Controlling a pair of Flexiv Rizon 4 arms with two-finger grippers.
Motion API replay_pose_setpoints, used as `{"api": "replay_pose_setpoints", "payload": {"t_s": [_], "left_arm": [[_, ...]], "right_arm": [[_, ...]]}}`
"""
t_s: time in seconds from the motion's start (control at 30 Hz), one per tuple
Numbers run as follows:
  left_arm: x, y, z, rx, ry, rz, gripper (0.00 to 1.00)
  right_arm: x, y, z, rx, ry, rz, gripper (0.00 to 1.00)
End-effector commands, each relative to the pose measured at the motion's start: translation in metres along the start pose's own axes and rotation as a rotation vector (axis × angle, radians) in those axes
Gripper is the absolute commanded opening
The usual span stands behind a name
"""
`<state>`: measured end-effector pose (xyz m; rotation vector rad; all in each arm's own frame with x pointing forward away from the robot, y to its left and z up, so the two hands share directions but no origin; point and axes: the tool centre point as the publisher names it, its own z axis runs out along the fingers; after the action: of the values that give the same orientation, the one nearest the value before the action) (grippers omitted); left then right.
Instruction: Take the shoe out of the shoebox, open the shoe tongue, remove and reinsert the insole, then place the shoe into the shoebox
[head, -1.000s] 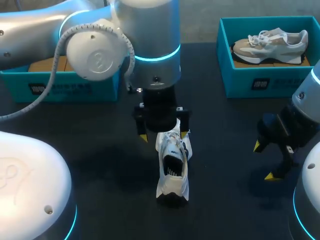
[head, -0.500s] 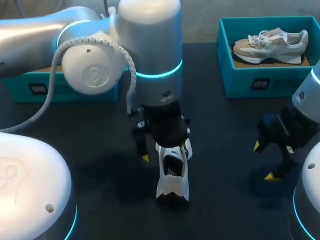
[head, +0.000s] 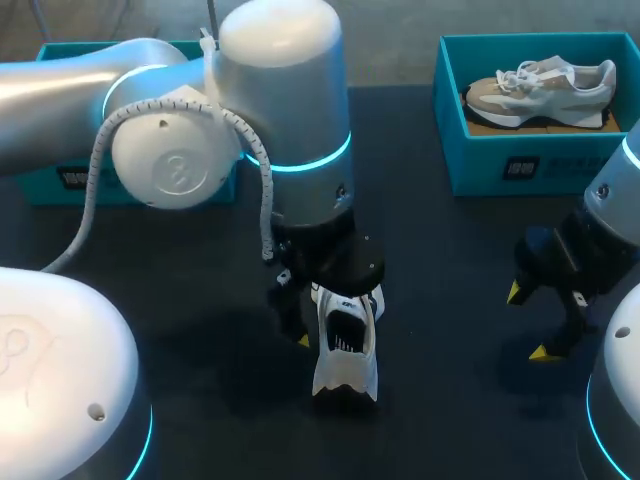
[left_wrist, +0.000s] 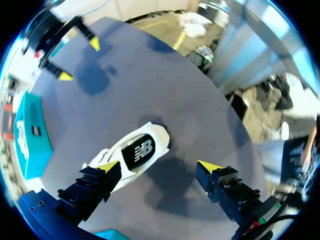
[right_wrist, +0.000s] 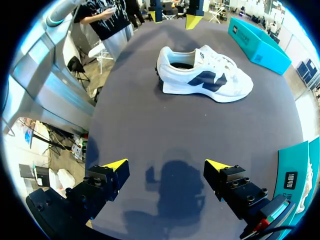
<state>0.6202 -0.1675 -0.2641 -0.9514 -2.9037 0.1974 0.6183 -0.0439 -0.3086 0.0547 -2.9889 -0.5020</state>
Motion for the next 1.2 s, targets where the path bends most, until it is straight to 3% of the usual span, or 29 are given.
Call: {"api": "replay_pose_setpoints", "payload": {"t_s": [0.03,0.27,0.7,1.2], "left_arm": [[0.005,-0.005,0.012,0.045,0.019,-0.203,1.00],[0.018,-0.020,0.042,0.016,-0.028,-0.352,1.00],[0.023,-0.025,0.062,0.016,-0.050,-0.429,1.00],[0.005,-0.029,0.082,-0.024,-0.082,-0.483,1.00]], "right_arm": [[0.001,0.000,0.001,0.002,-0.001,0.000,1.00],[0.001,0.000,0.001,0.002,-0.001,0.000,1.00],[0.001,0.000,0.001,0.002,-0.001,0.000,1.00],[0.001,0.000,0.001,0.002,-0.001,0.000,1.00]]}}
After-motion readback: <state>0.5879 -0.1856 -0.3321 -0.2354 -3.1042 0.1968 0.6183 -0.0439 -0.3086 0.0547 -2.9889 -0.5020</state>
